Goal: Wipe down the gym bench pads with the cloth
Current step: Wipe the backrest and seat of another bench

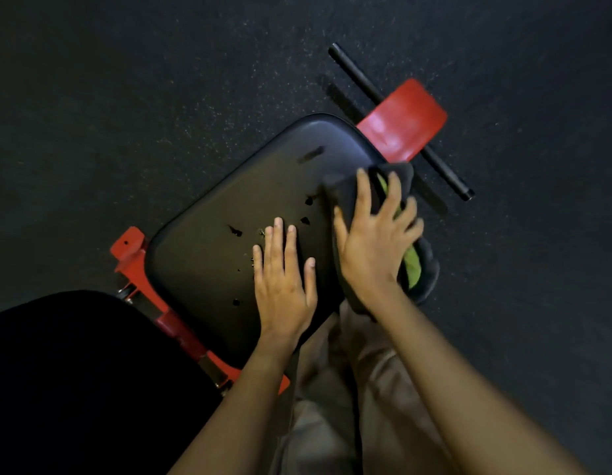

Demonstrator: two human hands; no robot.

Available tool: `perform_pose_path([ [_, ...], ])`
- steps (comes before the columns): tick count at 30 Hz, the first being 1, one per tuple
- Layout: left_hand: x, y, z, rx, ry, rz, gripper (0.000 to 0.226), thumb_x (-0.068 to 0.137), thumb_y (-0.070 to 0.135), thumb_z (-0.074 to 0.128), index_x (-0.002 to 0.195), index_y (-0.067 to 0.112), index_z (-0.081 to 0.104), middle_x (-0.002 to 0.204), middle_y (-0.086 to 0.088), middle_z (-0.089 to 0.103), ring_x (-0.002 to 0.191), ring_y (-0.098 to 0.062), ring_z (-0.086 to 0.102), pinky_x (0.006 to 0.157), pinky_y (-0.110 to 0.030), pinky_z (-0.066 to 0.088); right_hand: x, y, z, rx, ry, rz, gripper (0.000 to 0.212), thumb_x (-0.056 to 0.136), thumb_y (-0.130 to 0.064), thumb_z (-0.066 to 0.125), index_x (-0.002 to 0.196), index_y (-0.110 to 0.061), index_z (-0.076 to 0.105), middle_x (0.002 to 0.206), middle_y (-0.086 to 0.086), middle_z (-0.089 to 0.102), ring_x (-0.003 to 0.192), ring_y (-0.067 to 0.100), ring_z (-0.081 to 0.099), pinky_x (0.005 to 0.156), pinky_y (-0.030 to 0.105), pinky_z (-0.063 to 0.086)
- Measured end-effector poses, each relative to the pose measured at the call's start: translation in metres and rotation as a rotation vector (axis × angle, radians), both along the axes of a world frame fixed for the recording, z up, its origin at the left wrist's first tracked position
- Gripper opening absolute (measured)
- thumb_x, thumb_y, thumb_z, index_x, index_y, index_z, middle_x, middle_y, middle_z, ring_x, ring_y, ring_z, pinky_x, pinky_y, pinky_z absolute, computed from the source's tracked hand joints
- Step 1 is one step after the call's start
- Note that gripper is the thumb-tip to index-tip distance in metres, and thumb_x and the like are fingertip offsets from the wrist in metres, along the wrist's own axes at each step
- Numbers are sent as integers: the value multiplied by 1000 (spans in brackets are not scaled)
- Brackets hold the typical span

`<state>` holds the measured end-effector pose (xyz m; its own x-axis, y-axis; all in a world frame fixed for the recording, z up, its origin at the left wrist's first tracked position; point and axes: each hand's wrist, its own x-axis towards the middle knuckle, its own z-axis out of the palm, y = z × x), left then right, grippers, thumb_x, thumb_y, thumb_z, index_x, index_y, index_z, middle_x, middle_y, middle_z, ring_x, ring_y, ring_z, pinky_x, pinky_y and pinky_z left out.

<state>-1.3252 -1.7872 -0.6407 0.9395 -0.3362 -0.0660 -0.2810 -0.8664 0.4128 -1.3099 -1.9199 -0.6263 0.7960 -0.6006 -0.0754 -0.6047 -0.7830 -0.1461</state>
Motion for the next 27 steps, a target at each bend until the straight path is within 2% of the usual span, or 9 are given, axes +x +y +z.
perform_pose_path([
  [4,2,3,1,7,-34,98,51,97,28,38,139,-1,40,149,-20,32,141,-28,23,116,-37,10,49,2,10,16,85,253,62,91,-47,48,148,-24,35,151,19,34,126,51,39,97,64,34],
  [7,5,9,-1,22,-27,117,53,95,27,39,139,-3,39,150,-20,31,141,-28,22,116,-39,11,11,2,6,-90,23,629,61,87,-48,44,144,-27,42,148,14,41,120,45,40,94,57,37],
  [9,5,12,-2,40,-17,99,54,93,24,40,139,-3,38,150,-20,31,140,-27,21,115,-39,11,-31,-11,5,-103,7,769,64,83,-46,47,144,-30,38,150,11,37,119,41,37,92,53,33],
  [14,3,9,-2,54,-5,117,53,96,27,39,140,-2,36,150,-19,31,141,-27,21,115,-40,12,-12,-32,6,-73,37,561,59,84,-46,44,141,-31,37,146,8,35,117,40,37,89,55,41],
  [16,3,8,-3,64,-12,113,53,96,27,39,141,-1,35,151,-19,30,141,-27,20,115,-41,12,35,-23,12,-33,72,480,60,87,-46,44,144,-28,37,149,12,37,123,45,37,92,60,39],
  [18,2,7,-3,75,-13,113,53,97,27,38,142,-1,34,151,-18,30,142,-26,20,116,-40,11,73,-12,16,47,175,471,64,93,-47,45,151,-28,26,157,12,24,134,46,28,102,61,28],
  [21,2,7,-2,78,-9,116,53,98,28,37,143,0,34,152,-17,29,142,-26,20,116,-39,10,75,-13,17,23,143,553,64,93,-51,43,151,-27,27,157,11,25,134,46,31,103,60,29],
  [24,3,8,-2,77,-15,121,53,97,28,37,142,-1,35,151,-19,30,142,-27,21,116,-39,10,16,-25,8,-55,52,715,62,88,-51,45,145,-27,39,151,11,37,121,43,39,93,55,39],
  [27,2,8,-3,76,-14,122,53,97,28,38,142,0,34,151,-19,30,141,-27,22,116,-39,10,-34,-38,8,-54,30,775,62,88,-48,47,145,-28,34,151,8,31,117,41,37,88,53,42],
])
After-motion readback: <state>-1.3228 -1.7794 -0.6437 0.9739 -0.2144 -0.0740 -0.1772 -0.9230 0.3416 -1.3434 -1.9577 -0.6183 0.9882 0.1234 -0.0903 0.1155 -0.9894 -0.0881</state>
